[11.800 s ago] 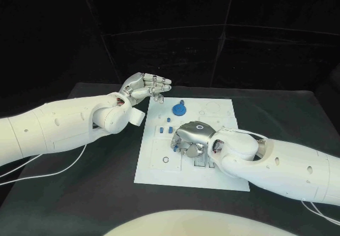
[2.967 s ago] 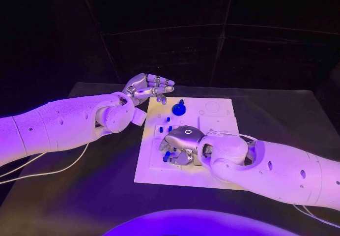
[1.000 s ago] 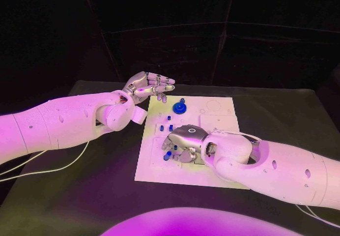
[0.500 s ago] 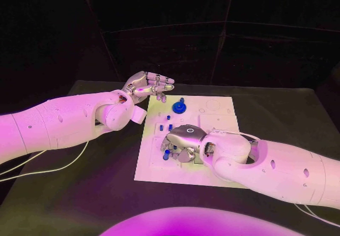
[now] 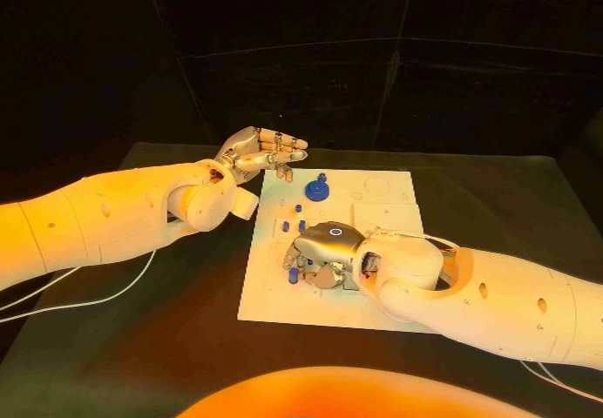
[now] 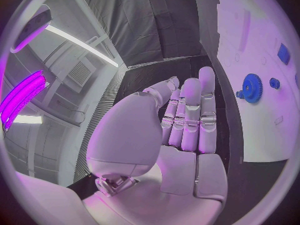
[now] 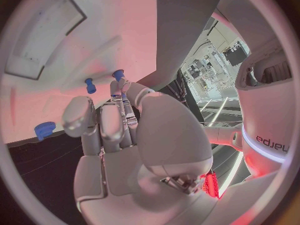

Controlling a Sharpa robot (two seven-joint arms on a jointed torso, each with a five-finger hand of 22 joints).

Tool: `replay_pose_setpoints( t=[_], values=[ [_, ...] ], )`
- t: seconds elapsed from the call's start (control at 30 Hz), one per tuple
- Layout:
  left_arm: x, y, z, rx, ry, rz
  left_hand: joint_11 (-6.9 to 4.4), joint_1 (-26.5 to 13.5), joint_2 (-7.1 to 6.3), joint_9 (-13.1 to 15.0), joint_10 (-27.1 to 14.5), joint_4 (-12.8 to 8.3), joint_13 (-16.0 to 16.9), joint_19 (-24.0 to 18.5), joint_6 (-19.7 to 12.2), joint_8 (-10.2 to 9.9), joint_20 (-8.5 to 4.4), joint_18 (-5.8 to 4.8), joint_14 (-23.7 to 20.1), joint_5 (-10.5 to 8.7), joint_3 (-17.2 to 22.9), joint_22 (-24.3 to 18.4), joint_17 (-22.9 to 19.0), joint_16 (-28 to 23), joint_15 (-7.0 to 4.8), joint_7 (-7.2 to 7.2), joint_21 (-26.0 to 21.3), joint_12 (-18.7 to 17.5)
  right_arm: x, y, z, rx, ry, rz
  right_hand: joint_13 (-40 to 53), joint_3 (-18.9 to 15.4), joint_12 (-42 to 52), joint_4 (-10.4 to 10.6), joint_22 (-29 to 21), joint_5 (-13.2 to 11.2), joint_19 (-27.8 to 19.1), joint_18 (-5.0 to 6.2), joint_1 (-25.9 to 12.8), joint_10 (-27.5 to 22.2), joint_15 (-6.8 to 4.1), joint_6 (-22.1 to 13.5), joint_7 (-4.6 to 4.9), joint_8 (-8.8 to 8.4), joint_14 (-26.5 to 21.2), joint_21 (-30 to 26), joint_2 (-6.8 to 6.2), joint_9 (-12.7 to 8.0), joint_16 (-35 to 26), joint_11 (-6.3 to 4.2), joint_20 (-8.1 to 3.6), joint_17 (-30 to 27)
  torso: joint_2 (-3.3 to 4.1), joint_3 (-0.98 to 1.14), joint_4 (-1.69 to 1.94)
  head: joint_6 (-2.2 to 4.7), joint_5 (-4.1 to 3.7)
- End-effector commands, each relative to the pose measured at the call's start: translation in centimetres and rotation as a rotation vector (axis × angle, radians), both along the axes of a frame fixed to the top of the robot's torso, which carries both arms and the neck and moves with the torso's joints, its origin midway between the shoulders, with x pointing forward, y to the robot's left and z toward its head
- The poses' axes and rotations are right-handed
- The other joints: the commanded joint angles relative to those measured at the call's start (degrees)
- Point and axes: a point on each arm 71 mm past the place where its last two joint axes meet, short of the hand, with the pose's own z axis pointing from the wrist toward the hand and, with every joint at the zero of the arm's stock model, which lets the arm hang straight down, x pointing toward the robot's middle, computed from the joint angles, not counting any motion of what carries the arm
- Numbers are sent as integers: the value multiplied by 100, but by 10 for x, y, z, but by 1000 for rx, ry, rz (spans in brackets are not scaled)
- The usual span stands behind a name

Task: Assemble the parts on the task board

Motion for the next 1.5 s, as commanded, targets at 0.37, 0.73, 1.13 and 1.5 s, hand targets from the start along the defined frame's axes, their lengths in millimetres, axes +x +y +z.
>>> replay_pose_setpoints(
  t=[0.37,0.73,1.13,1.5],
  values=[
    [0,0,1,-5,2,-6,-1,-41,25,-5,-58,-19,-9,-29,-45,22,5,76,-36,2,-19,-9,-6,0,-11,13,-32,25,-3,2,1,-2,14,19,-3,53,-49,-10,7,10,1,-33,-41,62,-32,91,7,44,109,22,-37,10,17,9,-36,-4,-1,-1,-2,-17,2],
    [0,1,1,-5,3,-5,-1,-41,25,-5,-58,-19,-9,-29,-45,22,5,76,-36,2,-19,-9,-6,0,-11,13,-32,25,0,-2,2,14,-7,-15,-29,105,-137,-38,-4,37,-13,-34,-100,0,16,-83,53,-75,115,15,-98,-38,35,54,-7,14,-2,2,1,-4,1],
    [0,2,1,-4,4,-4,-1,-41,25,-5,-58,-19,-9,-29,-45,22,5,76,-36,2,-19,-9,-6,0,-11,13,-32,25,-1,-16,11,89,-51,-59,-29,136,-151,-84,23,57,-9,-31,-171,50,-54,-1230,-46,-125,113,33,-168,-71,39,-47,-52,1,-10,-4,-3,24,-16],
    [-1,6,1,-3,3,2,-1,-40,26,-5,-59,-20,-9,-29,-46,23,5,76,-36,2,-19,-9,-7,0,-11,13,-32,26,27,-116,36,325,143,-455,420,-492,545,460,623,441,280,-143,-1008,1006,-100,249,-82,495,238,382,-387,177,370,-134,-64,539,-28,-25,-16,156,-249]
  ],
)
